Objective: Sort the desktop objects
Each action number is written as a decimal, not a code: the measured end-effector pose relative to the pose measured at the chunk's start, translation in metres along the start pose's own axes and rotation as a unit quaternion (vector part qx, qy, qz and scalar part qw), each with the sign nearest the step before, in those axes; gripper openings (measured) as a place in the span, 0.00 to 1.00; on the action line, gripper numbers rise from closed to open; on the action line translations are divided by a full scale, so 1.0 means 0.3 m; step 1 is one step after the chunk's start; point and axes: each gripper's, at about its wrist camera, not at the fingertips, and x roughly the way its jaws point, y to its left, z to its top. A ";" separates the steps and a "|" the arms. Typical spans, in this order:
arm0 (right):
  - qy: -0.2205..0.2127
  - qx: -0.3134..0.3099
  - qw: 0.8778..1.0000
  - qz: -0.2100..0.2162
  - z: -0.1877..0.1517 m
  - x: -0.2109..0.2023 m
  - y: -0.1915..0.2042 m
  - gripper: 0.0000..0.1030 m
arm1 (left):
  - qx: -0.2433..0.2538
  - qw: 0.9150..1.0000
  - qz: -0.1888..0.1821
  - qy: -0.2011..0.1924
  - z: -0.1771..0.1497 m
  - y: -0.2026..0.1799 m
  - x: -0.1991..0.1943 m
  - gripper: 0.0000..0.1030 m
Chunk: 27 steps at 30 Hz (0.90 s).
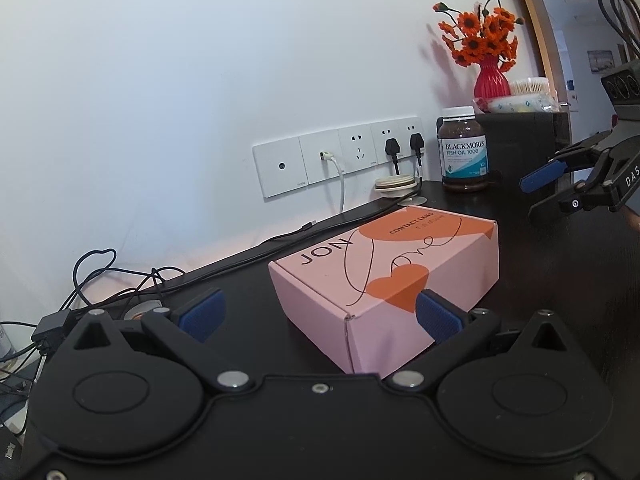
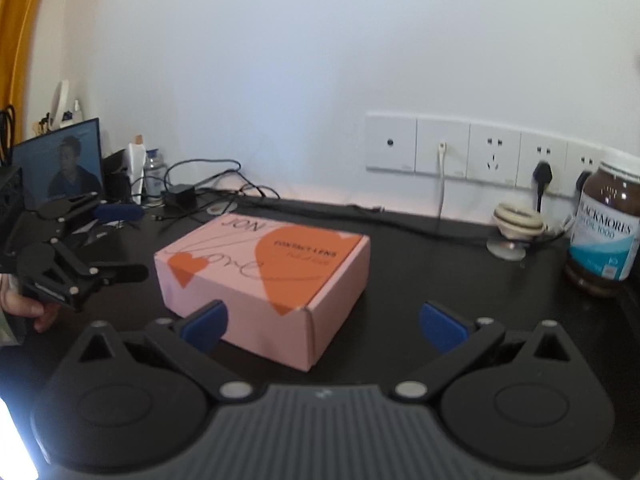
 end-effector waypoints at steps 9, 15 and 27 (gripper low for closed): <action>0.010 -0.018 1.000 -0.021 -0.033 0.016 0.012 0.99 | -0.005 1.000 0.005 0.008 0.002 0.004 0.013 1.00; 0.021 -0.005 0.999 -0.031 -0.046 0.039 -0.003 0.99 | -0.003 1.000 0.005 0.014 0.003 0.001 0.022 1.00; 0.026 -0.001 0.999 -0.018 -0.062 0.053 -0.012 0.99 | 0.003 1.000 0.006 0.020 0.005 -0.005 0.033 1.00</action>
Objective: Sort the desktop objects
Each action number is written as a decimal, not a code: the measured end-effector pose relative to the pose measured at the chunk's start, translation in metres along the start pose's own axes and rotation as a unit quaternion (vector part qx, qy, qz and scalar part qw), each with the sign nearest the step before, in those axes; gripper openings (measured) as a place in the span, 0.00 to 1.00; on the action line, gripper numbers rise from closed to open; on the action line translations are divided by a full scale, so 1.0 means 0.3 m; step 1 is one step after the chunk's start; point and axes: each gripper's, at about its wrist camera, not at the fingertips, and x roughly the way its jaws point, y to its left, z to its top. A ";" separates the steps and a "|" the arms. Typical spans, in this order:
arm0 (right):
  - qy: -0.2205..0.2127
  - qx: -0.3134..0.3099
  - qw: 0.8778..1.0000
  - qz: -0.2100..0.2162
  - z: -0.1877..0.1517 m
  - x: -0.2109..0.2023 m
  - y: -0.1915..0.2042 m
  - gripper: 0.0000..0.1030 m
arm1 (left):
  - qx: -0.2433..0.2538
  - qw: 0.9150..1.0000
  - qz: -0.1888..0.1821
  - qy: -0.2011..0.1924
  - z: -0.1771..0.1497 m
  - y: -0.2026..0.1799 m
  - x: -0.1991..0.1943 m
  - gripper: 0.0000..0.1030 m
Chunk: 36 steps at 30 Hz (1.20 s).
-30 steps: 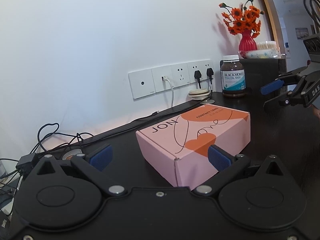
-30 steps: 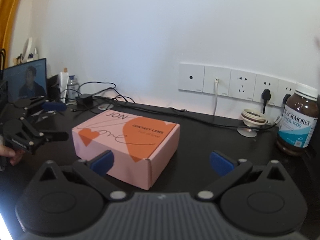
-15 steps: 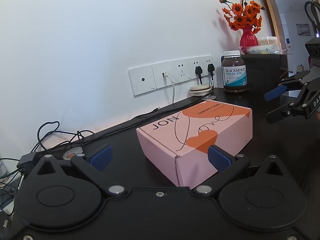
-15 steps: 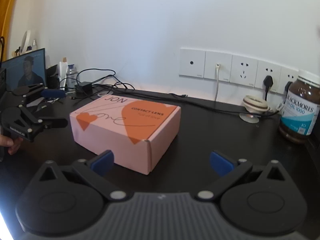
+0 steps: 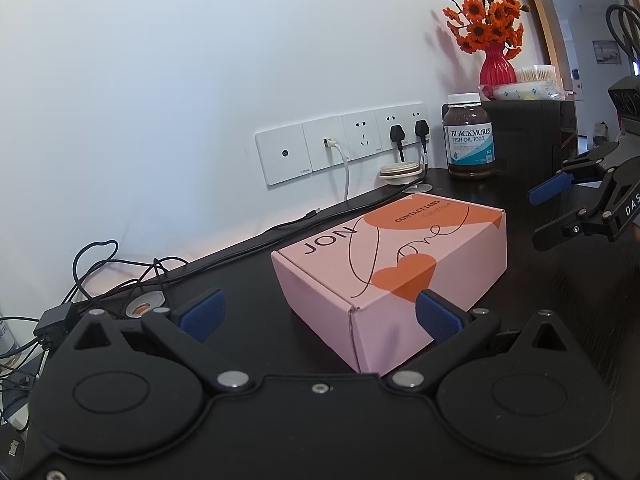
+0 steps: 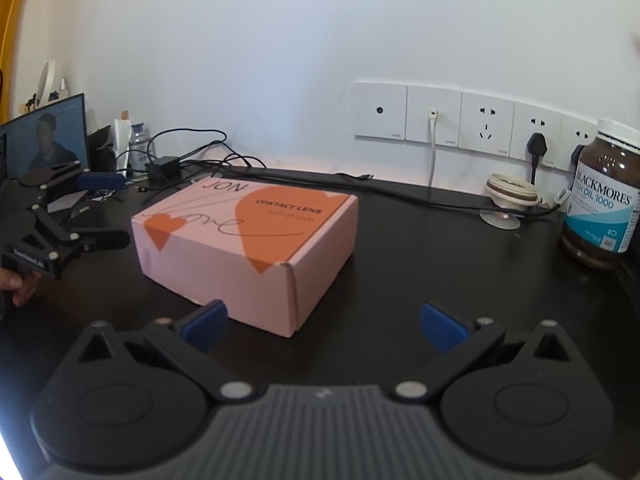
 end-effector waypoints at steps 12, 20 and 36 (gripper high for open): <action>0.006 -0.020 0.999 0.028 0.018 0.021 -0.004 0.99 | 0.029 0.999 -0.028 -0.005 -0.005 -0.022 -0.010 0.96; 0.006 -0.072 0.996 0.057 0.036 0.039 0.009 0.99 | 0.070 0.996 -0.045 0.025 -0.008 -0.071 0.020 0.79; 0.023 -0.245 0.965 0.094 0.200 0.119 0.102 0.99 | 0.068 0.995 -0.032 0.065 -0.002 -0.054 0.053 0.52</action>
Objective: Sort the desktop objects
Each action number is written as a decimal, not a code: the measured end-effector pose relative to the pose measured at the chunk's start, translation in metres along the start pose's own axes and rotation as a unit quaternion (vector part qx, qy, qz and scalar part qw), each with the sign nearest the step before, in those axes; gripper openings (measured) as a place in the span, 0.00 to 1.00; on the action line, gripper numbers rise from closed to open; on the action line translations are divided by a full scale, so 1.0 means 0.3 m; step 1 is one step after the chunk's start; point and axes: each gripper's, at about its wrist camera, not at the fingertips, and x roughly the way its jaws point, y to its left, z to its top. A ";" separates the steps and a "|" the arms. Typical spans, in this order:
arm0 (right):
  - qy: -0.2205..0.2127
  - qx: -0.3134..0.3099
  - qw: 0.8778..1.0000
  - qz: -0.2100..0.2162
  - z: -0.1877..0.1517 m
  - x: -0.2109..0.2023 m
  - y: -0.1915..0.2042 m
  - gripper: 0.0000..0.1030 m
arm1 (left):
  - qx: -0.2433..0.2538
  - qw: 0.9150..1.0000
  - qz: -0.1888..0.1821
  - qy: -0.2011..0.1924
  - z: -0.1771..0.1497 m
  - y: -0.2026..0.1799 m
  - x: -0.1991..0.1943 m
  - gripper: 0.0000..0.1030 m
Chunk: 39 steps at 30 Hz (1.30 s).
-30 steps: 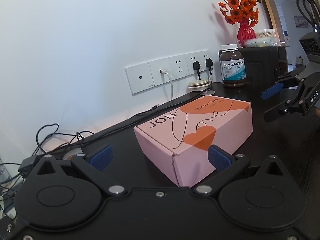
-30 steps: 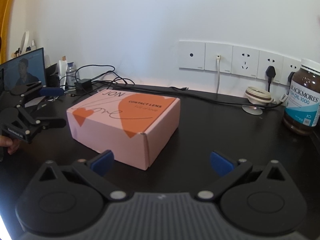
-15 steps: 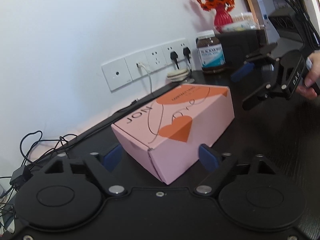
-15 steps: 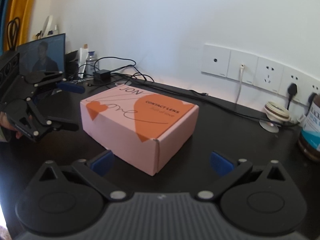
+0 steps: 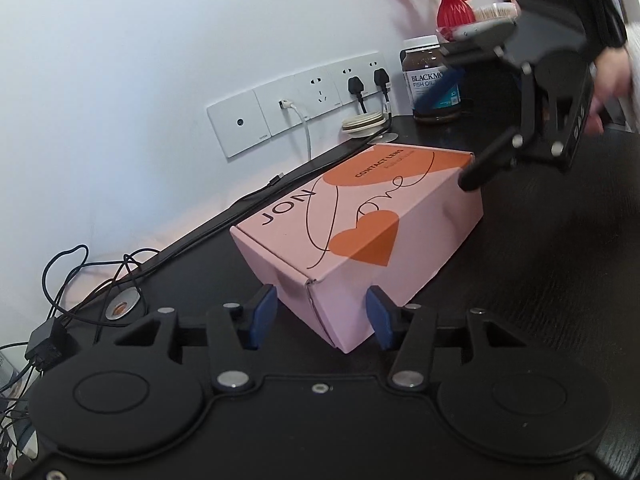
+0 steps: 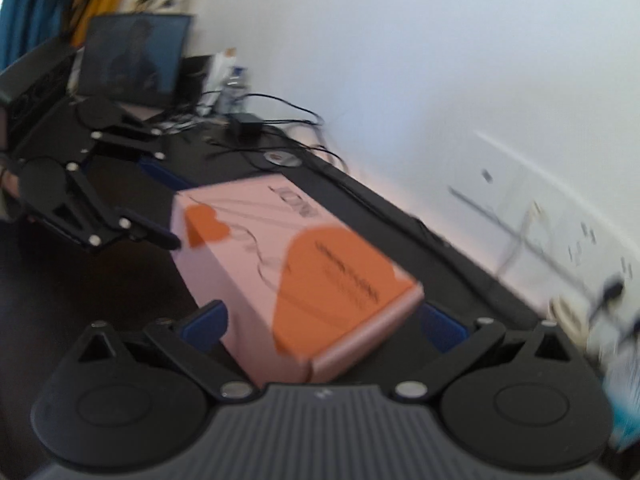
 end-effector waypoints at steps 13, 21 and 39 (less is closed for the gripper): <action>0.009 0.134 0.986 0.096 0.181 0.252 -0.189 0.99 | -0.049 0.998 0.035 0.012 0.002 0.049 0.029 0.58; 0.061 0.307 0.942 0.122 0.067 0.415 -0.323 0.99 | -0.070 0.994 0.080 0.022 -0.005 0.090 0.043 0.80; 0.032 0.387 0.910 0.148 -0.043 0.245 -0.243 0.99 | -0.174 0.983 0.048 0.039 0.025 0.104 -0.043 1.00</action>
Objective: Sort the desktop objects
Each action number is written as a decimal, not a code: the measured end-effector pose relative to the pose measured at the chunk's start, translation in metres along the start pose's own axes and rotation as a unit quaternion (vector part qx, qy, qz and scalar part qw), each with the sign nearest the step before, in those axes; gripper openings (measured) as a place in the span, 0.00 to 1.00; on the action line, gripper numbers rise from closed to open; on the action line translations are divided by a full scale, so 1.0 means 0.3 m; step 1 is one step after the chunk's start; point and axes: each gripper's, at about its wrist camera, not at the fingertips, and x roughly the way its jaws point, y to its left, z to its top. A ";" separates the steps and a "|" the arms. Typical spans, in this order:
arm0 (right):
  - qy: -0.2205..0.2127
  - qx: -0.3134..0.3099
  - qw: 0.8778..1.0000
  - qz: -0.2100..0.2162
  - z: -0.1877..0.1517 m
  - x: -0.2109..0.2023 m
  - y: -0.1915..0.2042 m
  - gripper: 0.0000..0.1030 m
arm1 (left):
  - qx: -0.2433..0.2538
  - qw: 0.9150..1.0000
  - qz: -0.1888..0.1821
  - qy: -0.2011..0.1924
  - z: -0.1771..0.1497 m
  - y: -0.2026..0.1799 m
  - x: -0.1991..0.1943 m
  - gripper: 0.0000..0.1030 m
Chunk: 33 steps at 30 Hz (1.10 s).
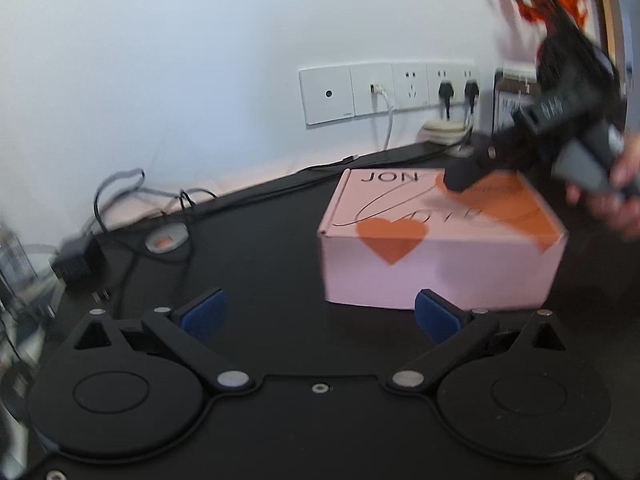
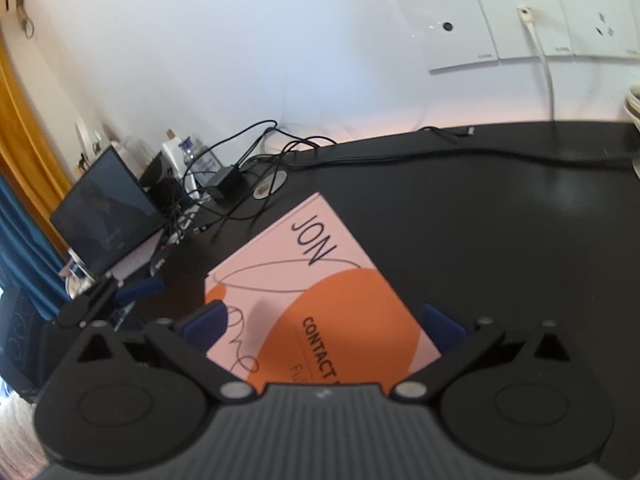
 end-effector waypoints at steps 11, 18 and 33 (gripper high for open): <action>-0.022 0.049 0.998 0.023 -0.089 -0.062 0.008 0.99 | -0.170 0.982 -0.083 0.016 0.003 0.097 0.002 1.00; -0.029 0.056 0.997 0.036 -0.159 -0.104 0.036 0.99 | -0.182 0.978 -0.099 0.025 -0.002 0.074 0.034 1.00; -0.033 0.039 0.998 0.049 -0.269 -0.151 0.106 0.99 | -0.175 0.977 -0.116 0.040 0.002 0.014 0.062 1.00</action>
